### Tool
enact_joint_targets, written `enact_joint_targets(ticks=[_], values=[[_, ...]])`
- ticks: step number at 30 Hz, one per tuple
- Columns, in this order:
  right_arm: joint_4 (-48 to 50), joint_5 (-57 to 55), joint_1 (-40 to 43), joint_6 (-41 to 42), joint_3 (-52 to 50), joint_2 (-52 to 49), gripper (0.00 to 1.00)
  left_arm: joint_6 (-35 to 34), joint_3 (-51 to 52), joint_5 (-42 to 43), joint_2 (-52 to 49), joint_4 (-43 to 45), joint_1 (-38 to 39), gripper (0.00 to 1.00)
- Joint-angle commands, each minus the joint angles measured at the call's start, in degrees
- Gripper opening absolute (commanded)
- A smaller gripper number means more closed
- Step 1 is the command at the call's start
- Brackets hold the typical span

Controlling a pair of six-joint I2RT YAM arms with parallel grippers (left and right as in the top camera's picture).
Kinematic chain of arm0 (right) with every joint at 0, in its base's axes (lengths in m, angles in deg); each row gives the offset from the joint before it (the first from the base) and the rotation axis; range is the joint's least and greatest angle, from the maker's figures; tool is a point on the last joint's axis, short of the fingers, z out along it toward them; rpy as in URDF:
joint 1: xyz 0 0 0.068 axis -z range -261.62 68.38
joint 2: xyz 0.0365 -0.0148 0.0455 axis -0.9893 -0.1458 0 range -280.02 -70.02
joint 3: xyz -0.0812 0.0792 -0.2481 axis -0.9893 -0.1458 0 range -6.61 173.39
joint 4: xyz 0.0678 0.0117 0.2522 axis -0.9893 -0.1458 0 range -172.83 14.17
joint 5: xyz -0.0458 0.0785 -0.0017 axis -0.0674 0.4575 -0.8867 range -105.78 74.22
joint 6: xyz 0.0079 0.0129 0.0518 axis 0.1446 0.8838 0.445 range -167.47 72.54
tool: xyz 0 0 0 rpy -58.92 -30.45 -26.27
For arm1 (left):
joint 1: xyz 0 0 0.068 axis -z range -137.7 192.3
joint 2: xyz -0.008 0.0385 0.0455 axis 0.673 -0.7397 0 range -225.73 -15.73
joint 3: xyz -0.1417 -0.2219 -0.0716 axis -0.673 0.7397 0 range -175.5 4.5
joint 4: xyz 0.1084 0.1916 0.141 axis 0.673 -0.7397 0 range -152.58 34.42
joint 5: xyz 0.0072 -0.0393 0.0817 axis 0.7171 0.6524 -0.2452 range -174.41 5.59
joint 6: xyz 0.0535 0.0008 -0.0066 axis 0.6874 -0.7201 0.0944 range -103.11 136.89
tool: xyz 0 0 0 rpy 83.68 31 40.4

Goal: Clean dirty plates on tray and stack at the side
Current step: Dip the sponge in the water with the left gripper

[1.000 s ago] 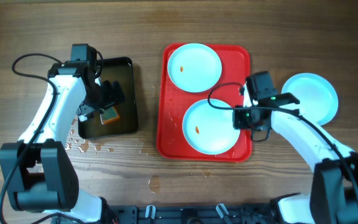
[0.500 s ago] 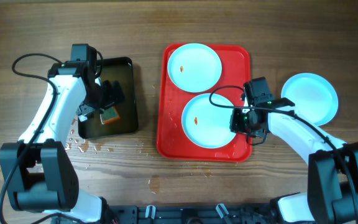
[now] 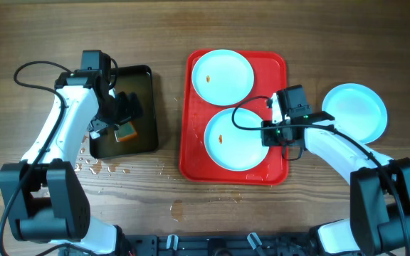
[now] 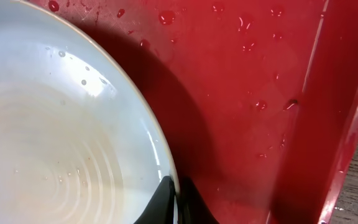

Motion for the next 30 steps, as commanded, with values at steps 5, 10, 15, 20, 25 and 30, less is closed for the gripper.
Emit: enact_joint_targets(ticks=[5, 10, 15, 20, 25, 30], values=[[-2.4, -9.1, -0.2, 9.1, -0.6, -1.9, 0.04, 0.3, 1.8, -0.7, 0.3, 1.2, -0.3, 1.00], [-2.8, -8.9, -0.2, 9.1, -0.6, -1.9, 0.04, 0.3, 11.0, -1.3, 0.3, 15.2, -0.3, 0.53], [-3.5, -8.9, -0.2, 9.0, -0.6, -1.9, 0.04, 0.3, 18.6, -4.1, 0.2, 24.0, -0.3, 0.27], [-3.8, -8.9, -0.2, 9.0, -0.6, -1.9, 0.04, 2.3, 18.7, -2.2, 1.3, 24.3, -0.3, 0.04], [-3.9, -8.9, -0.2, 8.8, -0.6, -1.9, 0.04, 3.2, 8.3, -1.7, 4.8, 12.5, -0.3, 0.46], [-4.2, -8.9, -0.2, 8.8, -0.6, -1.9, 0.04, 3.3, 9.6, -5.7, 3.6, 13.5, -0.3, 0.62]])
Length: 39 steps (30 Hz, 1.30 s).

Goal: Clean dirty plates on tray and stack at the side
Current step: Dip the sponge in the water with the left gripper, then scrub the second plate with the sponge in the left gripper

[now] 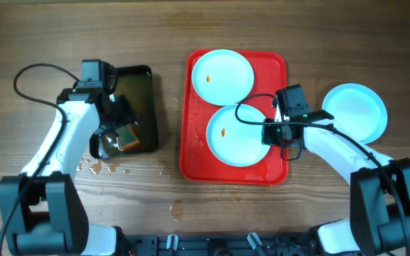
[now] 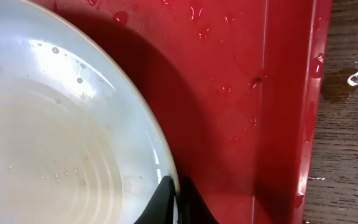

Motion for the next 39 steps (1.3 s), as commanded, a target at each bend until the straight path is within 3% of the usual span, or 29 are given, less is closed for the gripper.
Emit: enact_joint_targets(ticks=[1, 5, 7, 8, 14, 19, 22, 24, 28, 39], values=[[-1.7, -5.6, 0.0, 0.5, -1.4, -1.9, 0.05, 0.8, 1.7, -4.2, -1.5, 1.3, -0.3, 0.60], [-1.8, -5.6, 0.0, 0.5, -1.4, -1.9, 0.04, 0.7, 7.2, -4.0, -5.9, 5.3, -0.3, 0.42], [-1.8, -5.6, 0.0, 0.6, -1.4, -1.9, 0.04, 0.7, 7.9, -3.2, -7.0, 6.1, -0.3, 0.22], [-1.8, -5.6, 0.0, 0.6, -1.4, -1.9, 0.04, 0.7, 8.0, -2.2, -7.5, 6.2, -0.3, 0.04], [-1.8, -5.6, 0.0, 0.6, -1.4, -1.9, 0.05, 0.8, -0.7, -0.1, -4.7, -2.1, -0.3, 0.04], [-1.9, -5.6, 0.0, 0.6, -1.4, -1.9, 0.04, 0.7, -10.9, 13.6, -2.0, -8.2, 2.7, 0.04], [-2.2, -5.5, 0.0, 0.5, -1.4, -1.9, 0.04, 0.7, -12.4, 18.1, -2.0, -4.9, 9.6, 0.04], [-2.3, -5.5, 0.0, 0.0, -1.4, -1.9, 0.04, -1.4, -12.4, 17.9, -2.6, 1.2, 18.9, 0.04], [-1.9, -5.5, 0.0, -0.1, -1.4, -1.9, 0.04, -4.8, -12.4, 17.0, -5.2, 6.1, 26.2, 0.04], [-0.8, -5.5, 0.0, 0.2, -1.4, -1.9, 0.04, -13.1, -12.4, 18.0, -22.2, 17.6, 38.2, 0.04]])
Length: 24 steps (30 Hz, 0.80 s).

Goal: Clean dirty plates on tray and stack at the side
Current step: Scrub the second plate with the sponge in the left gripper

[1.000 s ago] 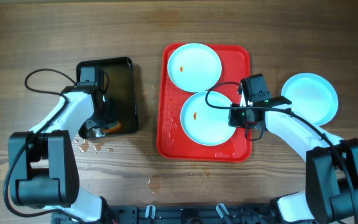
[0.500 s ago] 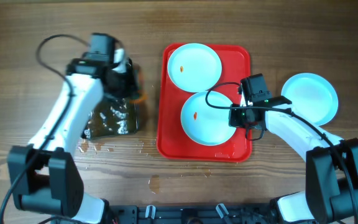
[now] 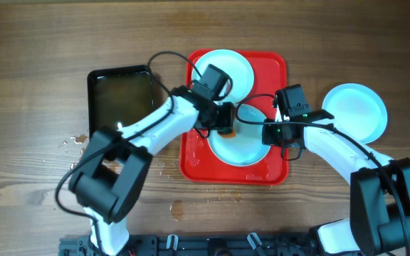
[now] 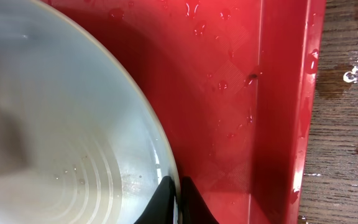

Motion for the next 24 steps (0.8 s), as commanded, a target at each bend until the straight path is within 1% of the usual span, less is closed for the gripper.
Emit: enact_joint_targets(ticks=[1, 4, 6, 8, 12, 16, 17, 20, 24], values=[[-0.4, -5.2, 0.0, 0.2, -1.7, -1.9, 0.05, -3.7, -0.6, 1.7, -4.5, 2.6, 2.9, 0.04], [-0.7, -5.2, 0.0, 0.2, -1.7, -1.9, 0.04, -3.5, -0.6, 2.1, -5.0, 1.0, 3.3, 0.04], [-0.7, -5.2, 0.0, 0.2, -1.7, -1.9, 0.04, -3.3, -0.6, 0.2, -5.1, -0.3, 3.2, 0.04], [-0.7, -5.2, 0.0, 0.2, -1.7, -1.9, 0.04, -3.1, -0.6, -5.6, -5.2, -3.5, 3.2, 0.04], [-1.1, -5.3, 0.0, 0.9, -1.7, -1.9, 0.04, -3.1, -0.6, -20.3, -5.3, -10.7, 1.6, 0.04], [-2.0, -5.3, 0.0, 3.2, -1.7, -1.9, 0.04, -2.4, -0.7, -29.5, -5.3, -13.1, -1.8, 0.04], [-2.0, -5.3, 0.0, 3.2, -1.7, -1.9, 0.04, -1.3, -0.7, -30.4, -5.3, -13.1, -2.4, 0.04], [-2.6, -5.3, 0.0, 3.2, -1.7, -1.9, 0.04, -1.6, -3.7, -30.9, -5.2, -16.5, -4.0, 0.04], [-3.7, -6.7, 0.0, 4.7, -1.7, -1.9, 0.04, -2.1, -10.4, -25.7, -3.3, -23.5, -7.2, 0.04]])
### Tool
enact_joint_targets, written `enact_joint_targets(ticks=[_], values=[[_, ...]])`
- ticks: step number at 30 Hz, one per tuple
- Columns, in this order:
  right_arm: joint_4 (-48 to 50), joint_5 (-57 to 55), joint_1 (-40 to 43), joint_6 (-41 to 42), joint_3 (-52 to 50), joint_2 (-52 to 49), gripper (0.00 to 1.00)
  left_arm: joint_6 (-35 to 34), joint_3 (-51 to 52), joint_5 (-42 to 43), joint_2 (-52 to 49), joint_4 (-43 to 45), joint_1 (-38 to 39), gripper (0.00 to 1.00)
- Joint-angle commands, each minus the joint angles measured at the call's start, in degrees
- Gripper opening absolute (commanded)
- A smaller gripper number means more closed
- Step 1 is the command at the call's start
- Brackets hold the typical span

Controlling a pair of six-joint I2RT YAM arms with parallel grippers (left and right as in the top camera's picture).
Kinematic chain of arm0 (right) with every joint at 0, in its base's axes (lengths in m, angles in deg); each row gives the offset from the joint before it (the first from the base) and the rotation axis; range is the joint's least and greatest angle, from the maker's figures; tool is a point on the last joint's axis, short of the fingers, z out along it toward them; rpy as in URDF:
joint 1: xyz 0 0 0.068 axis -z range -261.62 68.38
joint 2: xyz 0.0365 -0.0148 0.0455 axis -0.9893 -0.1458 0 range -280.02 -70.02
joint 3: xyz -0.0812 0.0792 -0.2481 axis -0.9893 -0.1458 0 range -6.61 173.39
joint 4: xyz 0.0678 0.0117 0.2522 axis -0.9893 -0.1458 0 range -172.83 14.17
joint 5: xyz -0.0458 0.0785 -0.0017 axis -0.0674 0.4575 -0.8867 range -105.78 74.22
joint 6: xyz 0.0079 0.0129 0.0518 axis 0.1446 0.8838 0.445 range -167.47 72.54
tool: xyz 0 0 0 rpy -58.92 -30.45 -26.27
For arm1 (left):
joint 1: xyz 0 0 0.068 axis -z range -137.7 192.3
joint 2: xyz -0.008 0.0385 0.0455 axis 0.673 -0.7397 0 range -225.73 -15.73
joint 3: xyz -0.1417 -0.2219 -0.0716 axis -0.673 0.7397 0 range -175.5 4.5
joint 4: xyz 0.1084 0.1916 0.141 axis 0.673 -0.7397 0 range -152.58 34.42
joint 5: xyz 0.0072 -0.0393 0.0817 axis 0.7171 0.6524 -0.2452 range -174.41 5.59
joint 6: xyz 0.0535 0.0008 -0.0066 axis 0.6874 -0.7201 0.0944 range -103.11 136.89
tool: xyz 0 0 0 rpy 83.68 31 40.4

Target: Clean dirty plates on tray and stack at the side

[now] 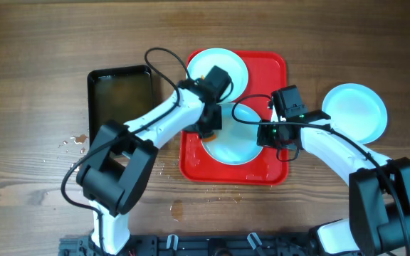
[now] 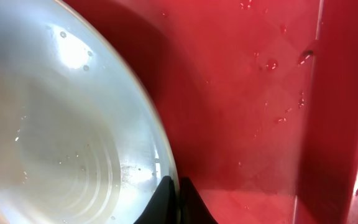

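On the red tray (image 1: 276, 67) lie two white plates: a far plate (image 1: 226, 60) and a near plate (image 1: 237, 146). My right gripper (image 1: 264, 135) is shut on the near plate's right rim (image 2: 166, 155), one of its fingers (image 2: 164, 198) inside the rim and the other outside. My left gripper (image 1: 208, 122) reaches over from the left and presses down on the near plate's left part, shut on the sponge, which is mostly hidden under it. A clean plate (image 1: 354, 110) sits on the table right of the tray.
A black basin (image 1: 119, 99) holding water stands left of the tray. Water drops (image 1: 77, 142) lie on the wood near its front corner. The tray floor (image 2: 241, 112) is wet, and its raised wall (image 2: 334, 124) stands close to the right gripper.
My left gripper has shifted left across the near plate, from its middle to its left part. The right gripper stays shut on the rim, and the plate has shifted slightly.
At first my left gripper was in the black basin at the sponge, while the right held the near plate, which showed an orange stain. Then the left was at the basin's near edge with the sponge. Later it was over the near plate, and now rests on its left part.
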Motion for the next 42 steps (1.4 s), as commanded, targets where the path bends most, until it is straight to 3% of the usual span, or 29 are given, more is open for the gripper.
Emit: enact_joint_targets(ticks=[1, 7, 13, 16, 22, 26, 28, 37, 42], values=[[-3.0, -10.3, 1.4, 1.2, -1.7, -1.9, 0.04, -0.2, -3.8, -7.5, 1.0, -4.4, -7.1, 0.04], [-3.3, -10.3, 1.4, 0.5, -1.7, -1.9, 0.04, 0.7, -4.9, -5.6, 8.4, -10.0, -15.1, 0.04], [-1.1, -9.6, 1.4, -9.7, -1.5, -1.8, 0.04, 5.1, -3.5, -5.7, 10.0, -11.4, -26.8, 0.04], [-5.2, -10.7, 1.4, -11.0, 2.3, 1.0, 0.04, 5.1, -0.7, -5.5, 10.0, -10.4, -29.8, 0.04], [-10.7, -27.9, -5.3, -11.0, 7.5, 14.3, 0.04, 5.1, 1.3, -5.5, 10.0, -9.7, -30.4, 0.04], [-10.4, -54.5, -17.2, -11.8, 7.6, 23.1, 0.04, 5.1, 1.3, -5.5, 10.0, -9.6, -30.4, 0.04], [-7.8, -64.2, -25.5, -19.0, 7.6, 25.9, 0.04, 5.1, 1.3, -5.5, 10.0, -9.3, -30.4, 0.04], [2.4, -76.2, -37.9, -41.0, 7.6, 25.5, 0.04, 5.1, 1.3, -5.6, 10.0, -9.3, -30.4, 0.04], [2.4, -76.8, -38.9, -44.2, 7.6, 25.5, 0.04, 5.1, 1.3, -5.6, 10.0, -9.3, -30.4, 0.04]])
